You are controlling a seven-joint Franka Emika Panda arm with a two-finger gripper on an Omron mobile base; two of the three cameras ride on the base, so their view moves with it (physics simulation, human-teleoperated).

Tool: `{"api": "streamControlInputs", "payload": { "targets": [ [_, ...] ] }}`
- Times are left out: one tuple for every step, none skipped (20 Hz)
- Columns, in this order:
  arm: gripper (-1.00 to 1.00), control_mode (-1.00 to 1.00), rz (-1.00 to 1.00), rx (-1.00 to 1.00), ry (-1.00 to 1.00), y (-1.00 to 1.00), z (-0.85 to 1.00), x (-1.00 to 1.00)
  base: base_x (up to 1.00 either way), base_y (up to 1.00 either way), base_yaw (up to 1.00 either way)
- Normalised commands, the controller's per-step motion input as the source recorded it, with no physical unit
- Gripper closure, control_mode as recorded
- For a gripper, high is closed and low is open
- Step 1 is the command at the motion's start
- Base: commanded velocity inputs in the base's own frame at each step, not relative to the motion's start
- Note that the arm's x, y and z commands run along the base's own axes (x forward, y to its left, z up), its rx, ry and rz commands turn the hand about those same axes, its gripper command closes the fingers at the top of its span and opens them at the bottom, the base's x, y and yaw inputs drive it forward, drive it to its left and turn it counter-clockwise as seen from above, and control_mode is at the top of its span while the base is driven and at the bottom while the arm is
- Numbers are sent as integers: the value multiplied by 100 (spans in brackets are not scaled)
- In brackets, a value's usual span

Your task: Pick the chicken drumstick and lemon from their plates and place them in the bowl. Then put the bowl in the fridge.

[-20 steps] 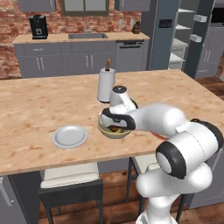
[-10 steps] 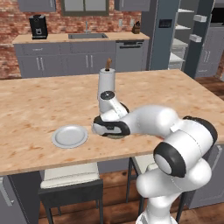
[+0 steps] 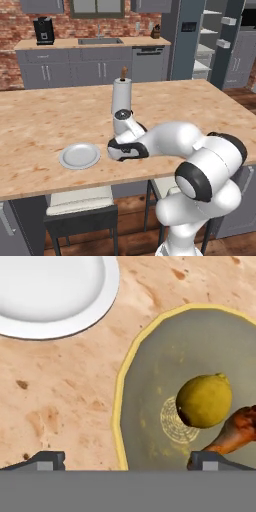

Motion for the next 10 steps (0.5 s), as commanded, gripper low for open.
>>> {"api": "streamControlInputs", "payload": {
  "targets": [
    [-100, -100, 4, -25, 0, 3, -43, 18, 0, 0, 0],
    [-100, -100, 3, -25, 0, 4, -40, 21, 0, 0, 0],
    [-100, -100, 2, -21, 0, 4, -23, 21, 0, 0, 0],
    [-100, -100, 0, -16, 5, 8, -13, 20, 0, 0, 0],
    [-100, -100, 0, -10, 7, 5, -9, 14, 0, 0, 0],
    [-100, -100, 0, -4, 10, 1, -6, 14, 0, 0, 0],
    [-100, -100, 2, -1, 10, 0, -8, 9, 0, 0, 0],
    [-100, -100, 3, 0, 8, 0, -10, 2, 0, 0, 0],
    [-100, -100, 2, 0, 7, -7, -12, 0, 0, 0, 0],
    [-100, -100, 3, 0, 6, -14, -14, 0, 0, 0, 0]
  ]
}}
